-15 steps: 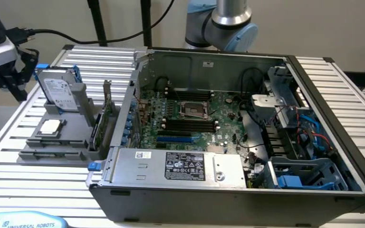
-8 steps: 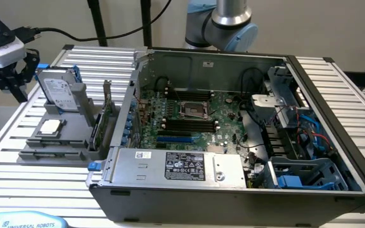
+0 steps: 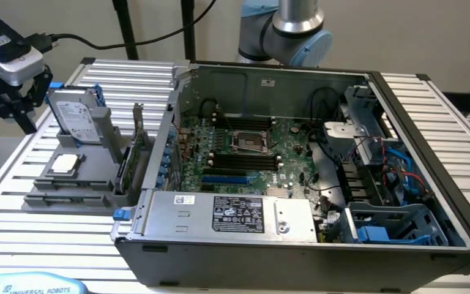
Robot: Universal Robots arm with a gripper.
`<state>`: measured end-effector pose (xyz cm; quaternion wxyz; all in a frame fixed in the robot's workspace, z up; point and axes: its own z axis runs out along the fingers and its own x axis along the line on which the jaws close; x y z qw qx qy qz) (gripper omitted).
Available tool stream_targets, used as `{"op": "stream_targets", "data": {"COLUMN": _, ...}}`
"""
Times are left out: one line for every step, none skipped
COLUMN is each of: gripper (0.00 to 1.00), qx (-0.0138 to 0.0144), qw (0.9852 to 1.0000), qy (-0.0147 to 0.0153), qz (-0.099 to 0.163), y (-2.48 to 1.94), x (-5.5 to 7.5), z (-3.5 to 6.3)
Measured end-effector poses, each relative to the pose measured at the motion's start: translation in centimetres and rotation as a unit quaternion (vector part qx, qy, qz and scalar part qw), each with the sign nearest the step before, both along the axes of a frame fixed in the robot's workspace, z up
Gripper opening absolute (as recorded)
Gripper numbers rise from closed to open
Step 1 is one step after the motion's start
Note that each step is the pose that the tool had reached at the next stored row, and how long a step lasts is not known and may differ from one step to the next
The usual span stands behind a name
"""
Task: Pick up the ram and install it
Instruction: 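Pick up the ram and move it above insertion slot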
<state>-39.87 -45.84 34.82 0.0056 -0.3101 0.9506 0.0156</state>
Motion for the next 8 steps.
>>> {"op": "stream_targets", "data": {"gripper": 0.11, "qx": 0.0, "qw": 1.0, "qy": 0.0, "qz": 0.009, "y": 0.0, "x": 0.0, "z": -0.05}}
{"op": "stream_targets", "data": {"gripper": 0.11, "qx": 0.0, "qw": 0.9998, "qy": 0.0, "qz": 0.018, "y": 0.0, "x": 0.0, "z": -0.1}}
{"op": "stream_targets", "data": {"gripper": 0.11, "qx": 0.0, "qw": 0.9996, "qy": 0.0, "qz": 0.027, "y": 0.0, "x": 0.0, "z": -0.15}}
{"op": "stream_targets", "data": {"gripper": 0.11, "qx": 0.0, "qw": 0.9993, "qy": 0.0, "qz": 0.036, "y": 0.0, "x": 0.0, "z": -0.2}}
{"op": "stream_targets", "data": {"gripper": 0.11, "qx": 0.0, "qw": 0.999, "qy": 0.0, "qz": 0.045, "y": 0.0, "x": 0.0, "z": -0.25}}
{"op": "stream_targets", "data": {"gripper": 0.11, "qx": 0.0, "qw": 0.9985, "qy": 0.0, "qz": 0.054, "y": 0.0, "x": 0.0, "z": -0.3}}
{"op": "stream_targets", "data": {"gripper": 0.11, "qx": 0.0, "qw": 0.998, "qy": 0.0, "qz": 0.063, "y": 0.0, "x": 0.0, "z": -0.36}}
{"op": "stream_targets", "data": {"gripper": 0.11, "qx": 0.0, "qw": 0.9974, "qy": 0.0, "qz": 0.072, "y": 0.0, "x": 0.0, "z": -0.41}}
